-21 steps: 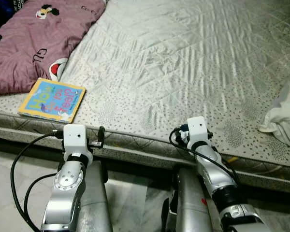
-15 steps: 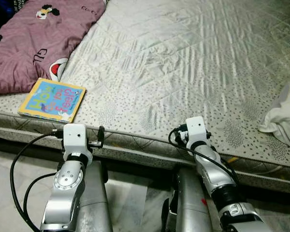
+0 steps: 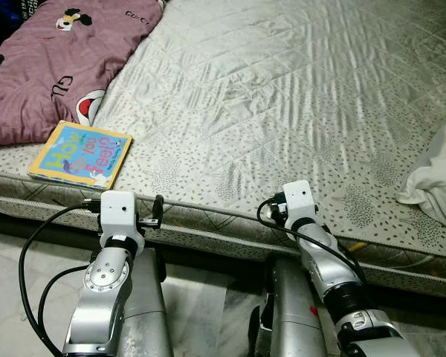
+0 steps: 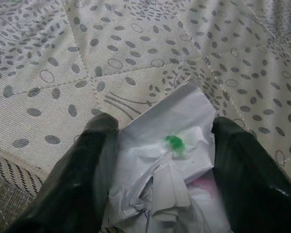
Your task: Clean up the room
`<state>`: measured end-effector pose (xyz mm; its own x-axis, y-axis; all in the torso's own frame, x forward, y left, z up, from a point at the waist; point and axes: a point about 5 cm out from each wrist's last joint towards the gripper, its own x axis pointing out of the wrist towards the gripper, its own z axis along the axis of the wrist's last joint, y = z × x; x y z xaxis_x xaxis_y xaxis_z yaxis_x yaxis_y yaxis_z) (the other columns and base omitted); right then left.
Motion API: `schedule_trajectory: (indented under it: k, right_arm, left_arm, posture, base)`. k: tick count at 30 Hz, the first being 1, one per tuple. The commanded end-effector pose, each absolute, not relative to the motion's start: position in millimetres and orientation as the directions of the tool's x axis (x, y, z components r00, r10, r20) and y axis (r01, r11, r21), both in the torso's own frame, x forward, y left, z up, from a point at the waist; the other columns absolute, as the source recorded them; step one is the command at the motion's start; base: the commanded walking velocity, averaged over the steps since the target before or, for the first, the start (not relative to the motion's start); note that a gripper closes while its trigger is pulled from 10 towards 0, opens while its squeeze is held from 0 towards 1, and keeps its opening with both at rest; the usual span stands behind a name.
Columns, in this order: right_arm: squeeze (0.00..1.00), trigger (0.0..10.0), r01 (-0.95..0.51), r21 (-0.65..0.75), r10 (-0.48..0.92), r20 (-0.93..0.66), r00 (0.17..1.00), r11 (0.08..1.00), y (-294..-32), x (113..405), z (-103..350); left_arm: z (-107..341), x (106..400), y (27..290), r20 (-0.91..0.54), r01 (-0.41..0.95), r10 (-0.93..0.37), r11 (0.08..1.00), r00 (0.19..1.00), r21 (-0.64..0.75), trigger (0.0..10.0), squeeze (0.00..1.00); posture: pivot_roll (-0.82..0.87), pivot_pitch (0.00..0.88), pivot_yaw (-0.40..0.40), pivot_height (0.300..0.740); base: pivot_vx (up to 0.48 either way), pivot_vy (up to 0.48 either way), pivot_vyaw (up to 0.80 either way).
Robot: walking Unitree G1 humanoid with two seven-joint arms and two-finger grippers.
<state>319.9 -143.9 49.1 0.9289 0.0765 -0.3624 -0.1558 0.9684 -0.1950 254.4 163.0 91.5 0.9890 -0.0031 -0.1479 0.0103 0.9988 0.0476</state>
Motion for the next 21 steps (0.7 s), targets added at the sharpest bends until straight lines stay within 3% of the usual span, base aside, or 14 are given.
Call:
schedule_trajectory:
  k: [1, 21]
  right_arm:
    - [0.00, 0.0, -0.177, -0.158, 0.096, -0.421, 0.902, 0.971, -142.4, 312.8, 35.7]
    - [0.00, 0.0, -0.214, -0.176, 0.136, -0.371, 0.919, 0.961, -138.1, 312.4, 37.5]
  left_arm:
    - [87.8, 254.3, 163.2, -0.171, 0.010, 0.000, 0.998, 0.985, 0.057, 10.0, 0.00]
    - [87.5, 257.3, 161.2, -0.163, 0.008, 0.002, 0.998, 0.987, 0.058, 10.0, 0.00]
  posture:
    - [0.13, 0.132, -0.029, 0.550]
    - [0.13, 0.129, -0.030, 0.550]
  base:
    - [0.000, 0.000, 0.00]
    - [0.000, 0.000, 0.00]
